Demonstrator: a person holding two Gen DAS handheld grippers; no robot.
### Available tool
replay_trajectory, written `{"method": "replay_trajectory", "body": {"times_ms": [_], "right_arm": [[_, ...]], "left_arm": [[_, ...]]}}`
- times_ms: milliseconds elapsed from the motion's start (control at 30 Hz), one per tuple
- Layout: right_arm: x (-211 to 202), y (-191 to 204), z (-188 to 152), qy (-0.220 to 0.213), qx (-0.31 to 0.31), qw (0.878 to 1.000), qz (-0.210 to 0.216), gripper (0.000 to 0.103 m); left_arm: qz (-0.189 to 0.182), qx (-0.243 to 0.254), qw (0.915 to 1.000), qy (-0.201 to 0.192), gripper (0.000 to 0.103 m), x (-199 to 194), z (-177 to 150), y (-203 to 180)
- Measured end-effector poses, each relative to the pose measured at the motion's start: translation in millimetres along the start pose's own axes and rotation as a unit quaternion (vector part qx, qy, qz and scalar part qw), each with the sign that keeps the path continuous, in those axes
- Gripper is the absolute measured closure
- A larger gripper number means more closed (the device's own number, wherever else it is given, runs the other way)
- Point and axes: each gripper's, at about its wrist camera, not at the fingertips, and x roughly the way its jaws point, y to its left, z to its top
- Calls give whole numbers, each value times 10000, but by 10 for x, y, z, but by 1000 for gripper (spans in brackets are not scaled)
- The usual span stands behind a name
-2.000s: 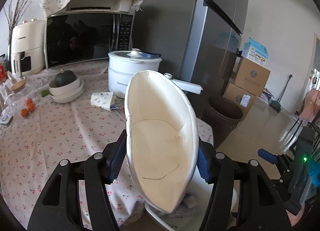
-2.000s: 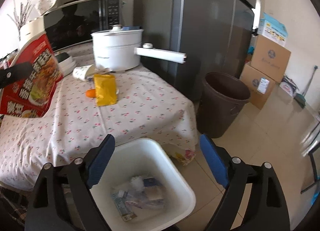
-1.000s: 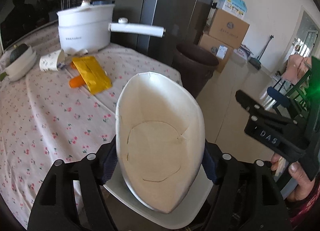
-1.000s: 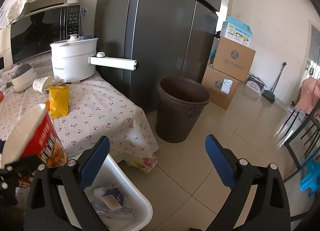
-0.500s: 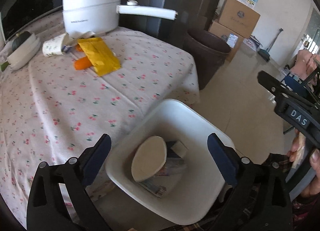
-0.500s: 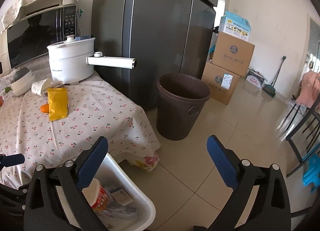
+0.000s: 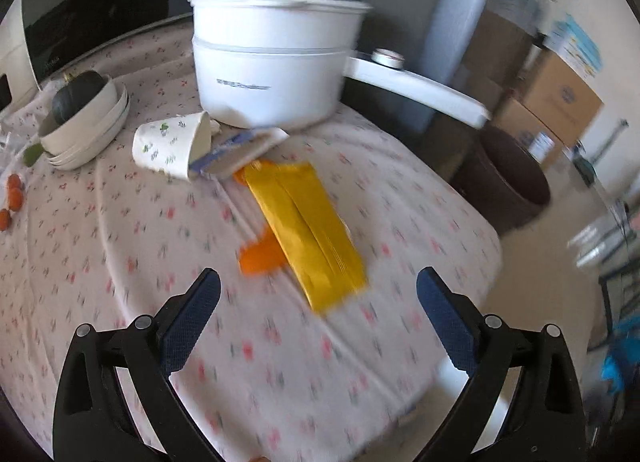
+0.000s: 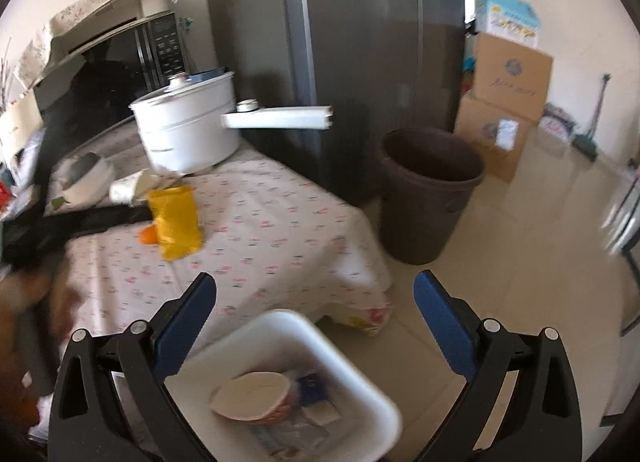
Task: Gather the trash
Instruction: 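Grasp the yellow packet on the table with the left tool and lift it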
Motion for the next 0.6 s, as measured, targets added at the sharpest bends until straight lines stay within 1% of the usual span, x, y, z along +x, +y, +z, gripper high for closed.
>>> {"method": "replay_trajectory", "body": {"times_ms": [100,200,233,300,367,433,467,500,533,567,600], "right_arm": [[13,125,57,26,-67,9999,106,7],[21,183,88,84,-40,9998,174,7],[19,191,87,119,3,9997,208,7],[7,209,72,203,89,9993,287,7],[-20,241,36,249,81,9992,300,7],[-52,250,-26,297,25,9994,190,7],[-63,232,-46,333,39,9993,156,7],[-82,206,-80,383,80,9992,124,7],[-120,168,-127,447,154,9988,103,7],[-150,137,-151,480,206,9986,93,7],[-190,107,-185,500,254,9984,77,7]], "left_arm": [[71,-398,9988,270,9,359,239,176],[21,-659,9965,517,10,636,310,276],[-16,-748,9956,561,12,725,325,313],[-132,-770,9954,555,18,798,331,338],[-324,-723,9953,565,28,834,301,332],[-476,-651,9952,561,54,849,297,301],[-493,-623,9955,515,61,833,289,290],[-500,-603,9960,436,81,804,282,282],[-639,-649,9954,308,88,744,278,290],[-713,-691,9948,215,91,690,281,292],[-783,-713,9943,97,97,631,289,295]]}}
